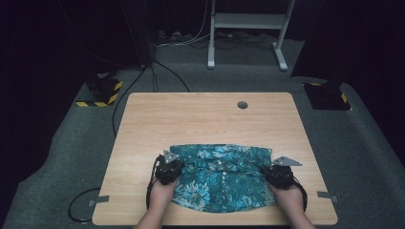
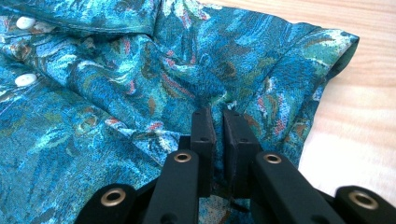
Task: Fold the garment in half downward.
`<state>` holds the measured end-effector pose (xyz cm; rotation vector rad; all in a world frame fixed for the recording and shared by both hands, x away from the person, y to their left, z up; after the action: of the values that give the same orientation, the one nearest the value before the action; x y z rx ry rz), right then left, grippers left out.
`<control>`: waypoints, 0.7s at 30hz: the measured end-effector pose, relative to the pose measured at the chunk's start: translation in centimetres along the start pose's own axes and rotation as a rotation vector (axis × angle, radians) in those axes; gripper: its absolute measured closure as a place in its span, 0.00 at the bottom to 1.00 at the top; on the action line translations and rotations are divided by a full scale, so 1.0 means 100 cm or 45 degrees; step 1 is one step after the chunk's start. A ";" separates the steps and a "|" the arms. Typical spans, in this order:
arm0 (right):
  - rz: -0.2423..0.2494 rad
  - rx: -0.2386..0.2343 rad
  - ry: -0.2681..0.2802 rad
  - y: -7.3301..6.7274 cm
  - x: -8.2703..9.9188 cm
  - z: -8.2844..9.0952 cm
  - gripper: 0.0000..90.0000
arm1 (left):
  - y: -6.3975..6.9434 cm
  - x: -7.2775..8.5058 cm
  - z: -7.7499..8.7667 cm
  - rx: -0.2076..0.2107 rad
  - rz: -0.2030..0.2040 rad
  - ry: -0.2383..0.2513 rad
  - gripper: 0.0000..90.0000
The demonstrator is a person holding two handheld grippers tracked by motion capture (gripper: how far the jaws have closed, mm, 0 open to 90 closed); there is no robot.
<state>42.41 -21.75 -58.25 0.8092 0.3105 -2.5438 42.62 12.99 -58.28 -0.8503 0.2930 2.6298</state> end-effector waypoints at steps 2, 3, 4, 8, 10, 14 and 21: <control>-0.001 0.001 -0.002 0.001 -0.002 -0.001 0.93 | -0.002 -0.004 -0.003 0.006 0.009 0.000 0.94; -0.003 0.003 -0.004 0.005 -0.006 -0.003 0.93 | -0.003 -0.007 -0.004 0.011 0.018 -0.004 0.94; -0.009 0.000 -0.007 0.007 -0.007 -0.004 0.93 | -0.004 -0.007 -0.005 0.014 0.020 -0.006 0.94; -0.022 -0.020 -0.003 0.008 -0.008 -0.005 0.91 | -0.004 -0.007 -0.005 0.022 0.032 -0.003 0.92; -0.024 -0.033 -0.005 0.007 -0.008 -0.004 0.86 | -0.006 -0.006 -0.003 0.032 0.045 -0.004 0.88; -0.033 -0.050 -0.016 0.005 -0.009 -0.002 0.79 | -0.005 -0.005 0.000 0.050 0.058 0.009 0.71; -0.001 -0.068 0.067 -0.007 -0.025 0.019 0.63 | 0.000 -0.025 0.022 0.076 0.073 0.127 0.47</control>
<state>42.94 -20.89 -55.25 0.8574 0.3937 -2.5067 43.33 12.98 -55.06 -0.9687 0.4261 2.6206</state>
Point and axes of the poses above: each handheld gripper's, and its own axes: z roughly backward along the jaws, x roughly out of its underside, y roughly to its right, the point moved 7 cm from there along -z, roughly forward along the jaws, and after that the axes turned 12 degrees about -y, right-handed, at the moved point
